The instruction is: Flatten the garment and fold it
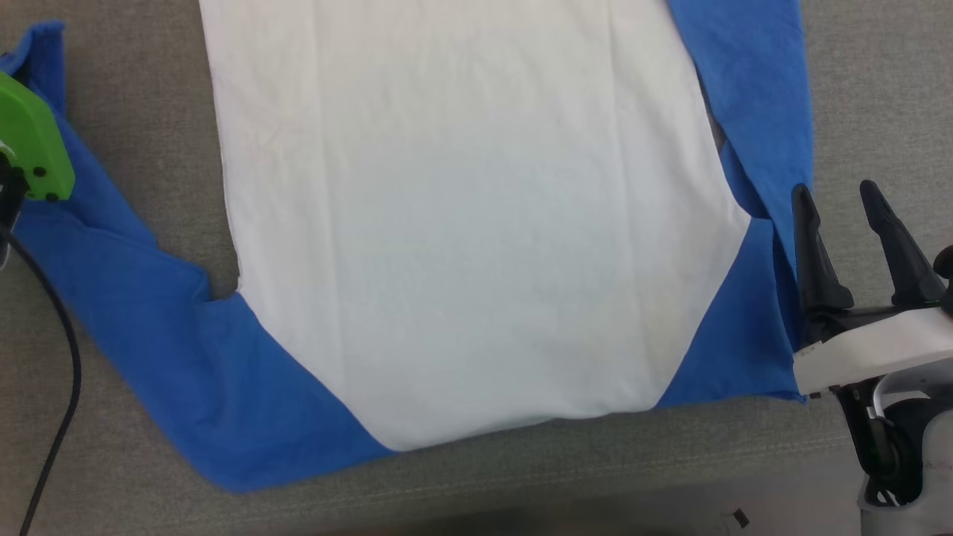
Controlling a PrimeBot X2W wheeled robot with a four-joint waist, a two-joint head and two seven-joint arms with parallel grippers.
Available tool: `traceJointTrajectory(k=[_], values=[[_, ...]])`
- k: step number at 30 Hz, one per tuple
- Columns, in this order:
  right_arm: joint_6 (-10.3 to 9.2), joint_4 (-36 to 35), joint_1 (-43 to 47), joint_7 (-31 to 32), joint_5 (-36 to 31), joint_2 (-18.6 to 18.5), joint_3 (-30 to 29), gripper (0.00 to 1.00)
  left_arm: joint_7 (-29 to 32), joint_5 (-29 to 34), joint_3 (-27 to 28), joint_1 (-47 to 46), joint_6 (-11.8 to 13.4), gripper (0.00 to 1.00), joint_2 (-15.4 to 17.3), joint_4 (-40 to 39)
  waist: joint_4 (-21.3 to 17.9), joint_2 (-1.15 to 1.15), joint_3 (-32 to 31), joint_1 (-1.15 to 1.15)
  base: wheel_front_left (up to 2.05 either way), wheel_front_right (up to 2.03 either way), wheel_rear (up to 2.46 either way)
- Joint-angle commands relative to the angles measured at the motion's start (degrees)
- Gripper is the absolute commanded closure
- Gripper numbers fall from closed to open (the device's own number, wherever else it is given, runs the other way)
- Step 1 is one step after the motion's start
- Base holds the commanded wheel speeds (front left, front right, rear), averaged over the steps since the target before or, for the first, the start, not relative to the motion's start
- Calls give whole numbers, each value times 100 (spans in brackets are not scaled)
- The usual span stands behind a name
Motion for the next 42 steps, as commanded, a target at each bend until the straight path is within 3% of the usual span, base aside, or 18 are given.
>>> traceJointTrajectory(k=[1, 12, 16, 21, 29, 34, 42], values=[[-10, 24, -66, -61, 9, 3, -20, 0, -183, -19, 41, 22, 63, 100, -62, -56, 108, 0, -254, -1, 0, 0, 0], [-10, 199, 260, -392, -113, 3, -229, 0, -1442, -111, 58, 367, 107, 100, -674, -1028, 464, 0, -1344, -1, 0, 0, 0], [-10, 243, 432, -373, -101, 3, -294, 0, -1603, -185, -213, 309, 58, 100, -1163, -1446, 555, 0, -1591, -1, 0, 0, 0], [-10, 250, 547, -309, -38, 3, -295, 0, -1669, -214, -865, 167, -27, 100, -2026, -1614, 557, 0, -1738, -1, 0, 0, 0], [-10, 277, 554, -225, 114, 3, -204, 0, -1616, -243, -2113, 227, -310, 100, -3321, -657, 261, 0, -1646, -1, 0, 0, 0], [-10, 329, 540, -274, 188, 3, -110, 0, -1561, -169, -2869, 237, -513, 100, -3558, 282, -29, 0, -1473, -1, 0, 0, 0], [-10, 541, 463, -429, 320, 3, 40, 0, -1514, -350, -3971, 277, -667, 100, -3615, 1173, -429, 0, -1215, -1, 0, 0, 0]])
